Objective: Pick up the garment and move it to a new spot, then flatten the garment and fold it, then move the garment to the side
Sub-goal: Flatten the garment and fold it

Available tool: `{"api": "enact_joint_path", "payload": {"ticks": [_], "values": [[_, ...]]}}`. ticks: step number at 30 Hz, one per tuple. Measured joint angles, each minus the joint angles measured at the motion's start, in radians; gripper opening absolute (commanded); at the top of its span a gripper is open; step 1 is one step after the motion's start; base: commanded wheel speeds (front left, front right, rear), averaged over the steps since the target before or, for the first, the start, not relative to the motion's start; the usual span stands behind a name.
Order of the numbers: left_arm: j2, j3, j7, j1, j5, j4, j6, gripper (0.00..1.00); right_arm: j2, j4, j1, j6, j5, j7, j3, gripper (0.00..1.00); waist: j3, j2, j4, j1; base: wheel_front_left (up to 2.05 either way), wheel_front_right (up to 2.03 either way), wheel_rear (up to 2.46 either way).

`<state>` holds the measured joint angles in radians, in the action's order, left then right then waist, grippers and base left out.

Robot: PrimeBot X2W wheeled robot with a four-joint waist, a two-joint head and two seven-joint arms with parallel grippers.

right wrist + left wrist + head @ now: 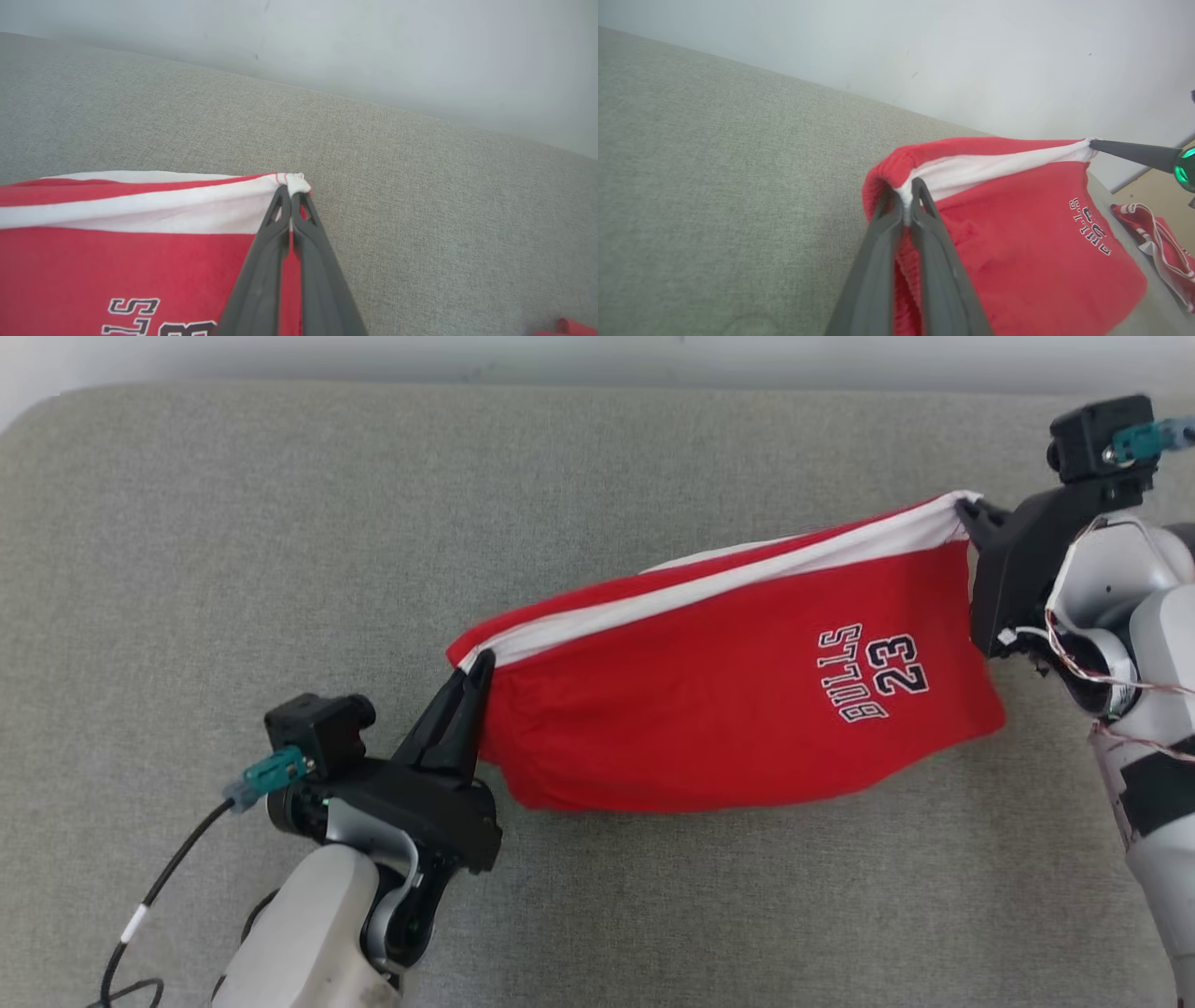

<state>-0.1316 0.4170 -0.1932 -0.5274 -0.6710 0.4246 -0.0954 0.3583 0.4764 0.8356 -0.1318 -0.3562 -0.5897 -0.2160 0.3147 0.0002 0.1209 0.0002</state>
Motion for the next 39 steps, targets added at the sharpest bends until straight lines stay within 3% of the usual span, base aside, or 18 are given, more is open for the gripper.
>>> {"api": "enact_joint_path", "payload": {"ticks": [8, 10, 11, 12, 13, 22, 29, 34, 39], "values": [[0.028, 0.006, 0.0, -0.08, 0.0, 0.049, 0.017, 0.0, -0.028, 0.137, 0.097, 0.0, 0.062, 0.062, 0.008, 0.0, 0.047, 0.0, 0.016, 0.0, 0.0, 0.0, 0.0], [0.034, 0.005, -0.002, -0.093, 0.0, 0.064, 0.026, 0.36, -0.04, 0.161, 0.111, 0.0, 0.065, 0.078, 0.005, 0.0, 0.054, 0.0, 0.02, 0.0, 0.0, 0.0, 0.0], [0.037, 0.005, -0.004, -0.1, 0.0, 0.07, 0.026, 0.88, -0.048, 0.173, 0.116, 0.0, 0.064, 0.089, 0.004, 0.28, 0.056, 0.0, 0.021, 0.0, 0.0, 0.0, 0.0], [0.039, 0.006, -0.009, -0.106, -0.001, 0.073, 0.026, 0.88, -0.054, 0.183, 0.124, 0.0, 0.063, 0.096, 0.001, 0.28, 0.058, 0.0, 0.021, 0.0, 0.0, 0.0, 0.0], [0.04, 0.007, -0.016, -0.11, 0.0, 0.075, 0.025, 1.0, -0.058, 0.195, 0.131, 0.0, 0.062, 0.101, -0.002, 1.0, 0.058, 0.0, 0.021, 0.0, 0.0, 0.0, 0.0], [0.04, -0.005, -0.055, -0.101, 0.009, 0.109, 0.016, 1.0, -0.084, 0.263, 0.137, 0.0, -0.074, 0.094, -0.007, 1.0, 0.018, 0.0, 0.019, -0.0002, 0.0, 0.0, 0.0], [0.009, -0.041, -0.067, 0.01, 0.029, 0.088, 0.01, 1.0, -0.046, 0.291, 0.066, 0.0, -0.128, 0.031, -0.01, 1.0, -0.049, -0.0001, 0.014, -0.0003, 0.0, 0.0, 0.0], [-0.003, -0.139, -0.068, 0.128, 0.091, -0.044, 0.016, 1.0, -0.039, 0.291, 0.026, 0.0, -0.155, 0.025, 0.017, 1.0, -0.09, -0.0002, 0.018, -0.0004, 0.0, 0.0, 0.0], [0.013, -0.265, -0.07, 0.291, 0.231, -0.209, 0.025, 1.0, -0.025, 0.318, -0.002, 0.0, -0.146, 0.03, 0.07, 1.0, -0.092, -0.0002, 0.043, -0.0004, 0.0, 0.0, 0.0]]}}
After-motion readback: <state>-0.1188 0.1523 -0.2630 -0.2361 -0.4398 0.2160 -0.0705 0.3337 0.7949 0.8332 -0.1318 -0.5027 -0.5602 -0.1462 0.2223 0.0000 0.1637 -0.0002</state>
